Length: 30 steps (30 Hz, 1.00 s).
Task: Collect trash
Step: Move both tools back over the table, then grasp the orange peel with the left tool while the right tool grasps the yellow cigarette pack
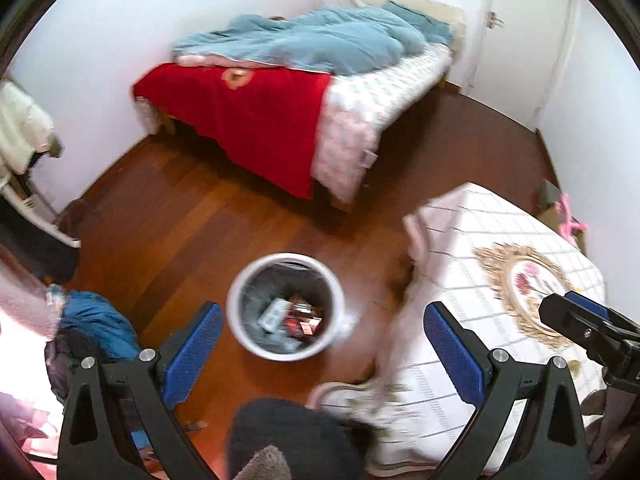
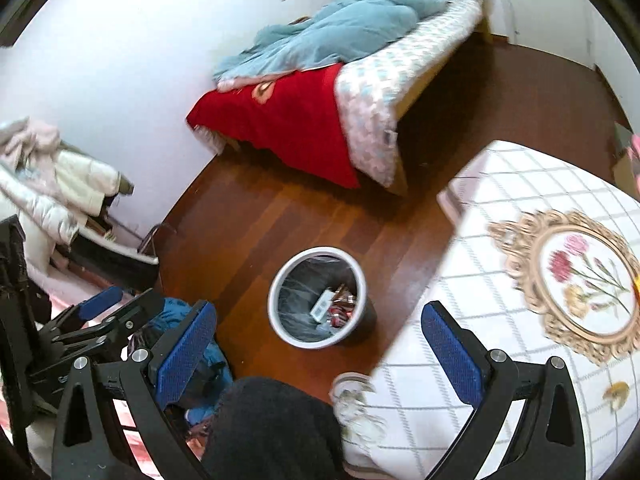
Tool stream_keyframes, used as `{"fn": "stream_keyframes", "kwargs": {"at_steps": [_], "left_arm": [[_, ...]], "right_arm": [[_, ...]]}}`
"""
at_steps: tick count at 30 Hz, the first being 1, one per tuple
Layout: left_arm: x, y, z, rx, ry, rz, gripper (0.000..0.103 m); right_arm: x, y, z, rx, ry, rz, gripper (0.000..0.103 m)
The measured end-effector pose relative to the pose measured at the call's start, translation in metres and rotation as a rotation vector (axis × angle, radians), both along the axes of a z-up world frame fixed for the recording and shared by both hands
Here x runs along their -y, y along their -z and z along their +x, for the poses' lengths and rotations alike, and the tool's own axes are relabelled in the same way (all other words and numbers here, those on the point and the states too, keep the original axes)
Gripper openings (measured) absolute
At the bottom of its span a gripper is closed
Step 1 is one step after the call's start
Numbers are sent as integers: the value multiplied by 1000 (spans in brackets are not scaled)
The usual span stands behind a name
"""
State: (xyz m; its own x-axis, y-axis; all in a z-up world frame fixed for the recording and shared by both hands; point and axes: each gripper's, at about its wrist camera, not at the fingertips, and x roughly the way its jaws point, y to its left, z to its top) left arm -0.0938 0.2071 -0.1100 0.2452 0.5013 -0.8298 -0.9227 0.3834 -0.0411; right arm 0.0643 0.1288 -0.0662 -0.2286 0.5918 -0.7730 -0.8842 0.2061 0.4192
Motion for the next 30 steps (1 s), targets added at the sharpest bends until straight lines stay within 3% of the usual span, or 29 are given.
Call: {"fn": "stream_keyframes", "kwargs": {"at_steps": [7,11,16,21,30], "left_arm": [[20,49,145,-19,185,-94,102],[36,89,231,-59,283,-151,102],[60,131,310,-115,396,-184,103],[77,163,361,-173,468,-193,103],[83,193,399,-227,512,-195,103]], "right_arm": [[47,14,113,117,162,-116,103],[67,42,193,202,250,-240,103],[90,86,288,262,343,-379,103],[113,132,364,272,391,-471,103],[124,188,416,205,342,-504,103]]}}
